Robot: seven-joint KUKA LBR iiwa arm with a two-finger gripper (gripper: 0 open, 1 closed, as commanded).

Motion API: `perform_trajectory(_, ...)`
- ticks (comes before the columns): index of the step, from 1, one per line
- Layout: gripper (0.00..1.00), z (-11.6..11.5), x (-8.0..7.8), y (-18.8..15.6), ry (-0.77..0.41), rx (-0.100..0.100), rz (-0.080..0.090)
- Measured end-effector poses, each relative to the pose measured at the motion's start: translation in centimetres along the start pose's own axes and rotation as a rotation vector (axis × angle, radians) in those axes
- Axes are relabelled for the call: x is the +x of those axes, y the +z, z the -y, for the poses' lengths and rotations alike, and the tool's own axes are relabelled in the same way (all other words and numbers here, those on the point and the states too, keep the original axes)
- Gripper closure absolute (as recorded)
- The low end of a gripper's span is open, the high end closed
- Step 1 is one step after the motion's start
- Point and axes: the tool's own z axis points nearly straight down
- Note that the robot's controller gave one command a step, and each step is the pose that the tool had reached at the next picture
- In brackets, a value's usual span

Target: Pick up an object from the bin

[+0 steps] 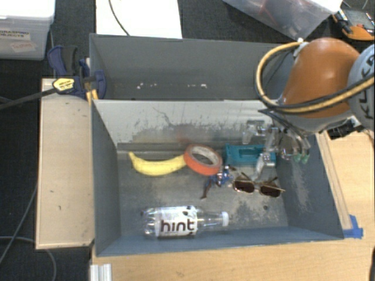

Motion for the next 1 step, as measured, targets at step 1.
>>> perform_trajectory(1,0.0,0.0,-0.15,-0.45,-0.001,0.0,0.008)
